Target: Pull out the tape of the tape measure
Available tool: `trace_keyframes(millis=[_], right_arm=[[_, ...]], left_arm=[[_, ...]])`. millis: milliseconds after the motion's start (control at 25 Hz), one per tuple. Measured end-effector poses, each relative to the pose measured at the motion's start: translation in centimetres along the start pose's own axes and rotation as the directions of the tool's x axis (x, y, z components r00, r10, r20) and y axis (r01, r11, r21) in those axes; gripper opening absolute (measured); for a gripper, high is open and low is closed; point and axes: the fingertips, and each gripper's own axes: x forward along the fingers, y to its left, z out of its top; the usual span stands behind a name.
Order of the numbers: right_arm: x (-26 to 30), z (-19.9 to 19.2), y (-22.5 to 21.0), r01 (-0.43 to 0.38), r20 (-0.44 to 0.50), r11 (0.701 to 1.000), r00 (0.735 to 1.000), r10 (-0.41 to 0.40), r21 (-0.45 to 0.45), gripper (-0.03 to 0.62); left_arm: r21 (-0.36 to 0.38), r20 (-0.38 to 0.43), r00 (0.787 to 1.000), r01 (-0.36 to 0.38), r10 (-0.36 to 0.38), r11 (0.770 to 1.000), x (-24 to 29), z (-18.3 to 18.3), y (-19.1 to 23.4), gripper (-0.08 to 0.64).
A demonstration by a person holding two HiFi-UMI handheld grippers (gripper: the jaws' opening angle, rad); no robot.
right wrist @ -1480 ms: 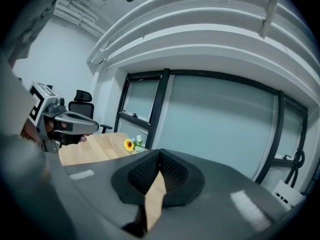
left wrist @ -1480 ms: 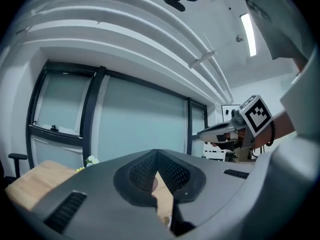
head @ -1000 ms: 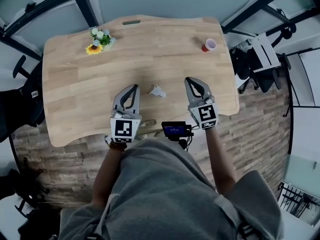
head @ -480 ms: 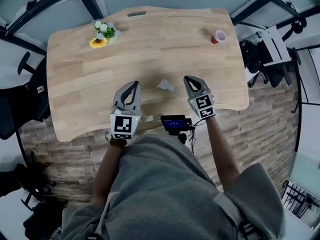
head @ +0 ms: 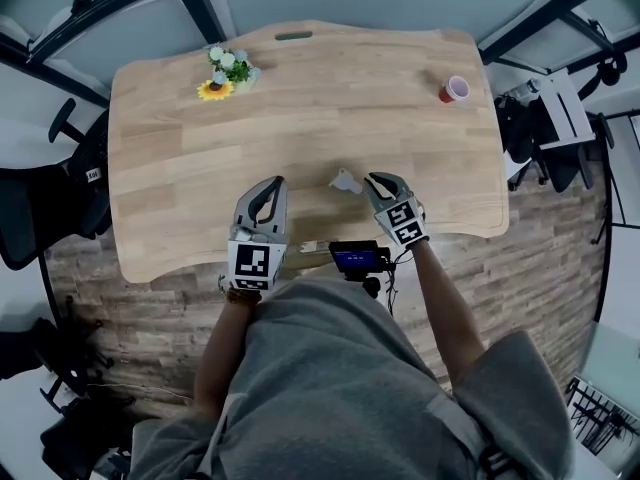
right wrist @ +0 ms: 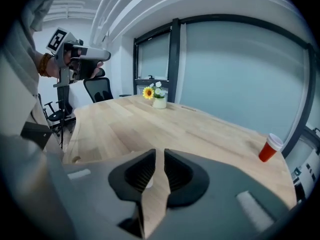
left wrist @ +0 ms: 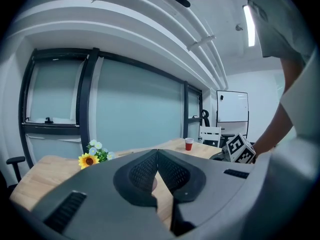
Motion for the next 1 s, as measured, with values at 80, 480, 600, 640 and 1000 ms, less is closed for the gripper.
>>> trace_keyframes(millis=[80,480,600,640,1000], right_arm=[[1.0,-0.9,0.8,-0.038,-0.031,0.999,0.999,0.038,0.000,0.081],[4.4,-3.8,3.0,-0.156,-0.153,0.988,0.976,0.153,-0.013,0.171],[5.0,-5.3,3.6,-0.186,-0.201,0.982,0.964,0.176,-0.031,0.184],[5.1,-5.6,3.8,-0.193,-0.215,0.981,0.960,0.181,-0.035,0.184],[6.4,-7.8,4.3,-0.200,-0.302,0.978,0.937,0.174,-0.058,0.184]], left_arm=[[0.007,-0.005,1.000,-0.002,0.002,1.000,-0.2,-0.2,0.0,0.008],[0.000,-0.030,0.999,-0.018,0.018,1.000,-0.3,-0.9,0.4,0.008],[0.014,-0.039,0.999,-0.015,0.016,1.000,-0.3,-1.1,0.3,0.008],[0.021,-0.042,0.999,-0.013,0.014,1.000,-0.2,-1.1,0.3,0.008],[0.001,-0.034,0.999,-0.024,0.024,1.000,-0.3,-0.4,0.7,0.008]])
